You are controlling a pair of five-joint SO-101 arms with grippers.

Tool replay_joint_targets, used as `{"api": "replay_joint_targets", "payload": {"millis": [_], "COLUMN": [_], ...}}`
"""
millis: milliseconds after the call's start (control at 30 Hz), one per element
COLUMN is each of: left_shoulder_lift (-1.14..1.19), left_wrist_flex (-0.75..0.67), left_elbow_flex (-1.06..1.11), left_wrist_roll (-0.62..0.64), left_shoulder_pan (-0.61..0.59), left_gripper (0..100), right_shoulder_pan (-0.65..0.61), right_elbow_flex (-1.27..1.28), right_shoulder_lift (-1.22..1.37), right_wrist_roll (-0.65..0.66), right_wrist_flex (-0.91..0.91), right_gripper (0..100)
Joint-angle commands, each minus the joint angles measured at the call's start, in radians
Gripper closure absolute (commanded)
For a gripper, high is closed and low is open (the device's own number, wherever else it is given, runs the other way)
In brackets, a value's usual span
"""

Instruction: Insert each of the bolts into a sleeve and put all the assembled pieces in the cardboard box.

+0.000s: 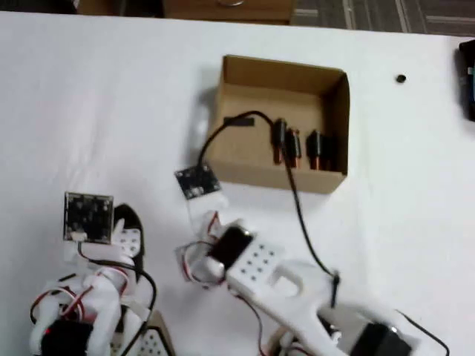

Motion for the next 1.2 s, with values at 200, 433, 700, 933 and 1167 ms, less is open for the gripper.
{"api": "replay_joint_targets", "payload": {"millis": [200, 433, 700, 933, 1167], "left_shoulder_lift": [-0.023, -0.023, -0.023, -0.023, -0.023], "left_wrist_flex": [0.002, 0.002, 0.002, 0.002, 0.003], "left_elbow_flex": [-0.008, -0.008, -0.01, -0.012, -0.024], "left_wrist_roll": [0.002, 0.002, 0.002, 0.002, 0.002], "left_shoulder_pan": [-0.009, -0.009, -0.009, -0.009, -0.009], "left_gripper": [98, 98, 98, 98, 98], "right_shoulder_pan": [0.056, 0.058, 0.082, 0.139, 0.159], "right_elbow_flex": [-0.044, -0.046, -0.077, -0.114, -0.173], "right_shoulder_lift": [0.189, 0.277, 0.358, 0.449, 0.507], "right_wrist_roll": [0.0, 0.002, -0.003, 0.0, 0.002], "right_wrist_flex": [-0.119, -0.206, -0.236, -0.22, -0.165], "right_gripper": [73.0, 73.0, 73.0, 83.8, 97.1]}}
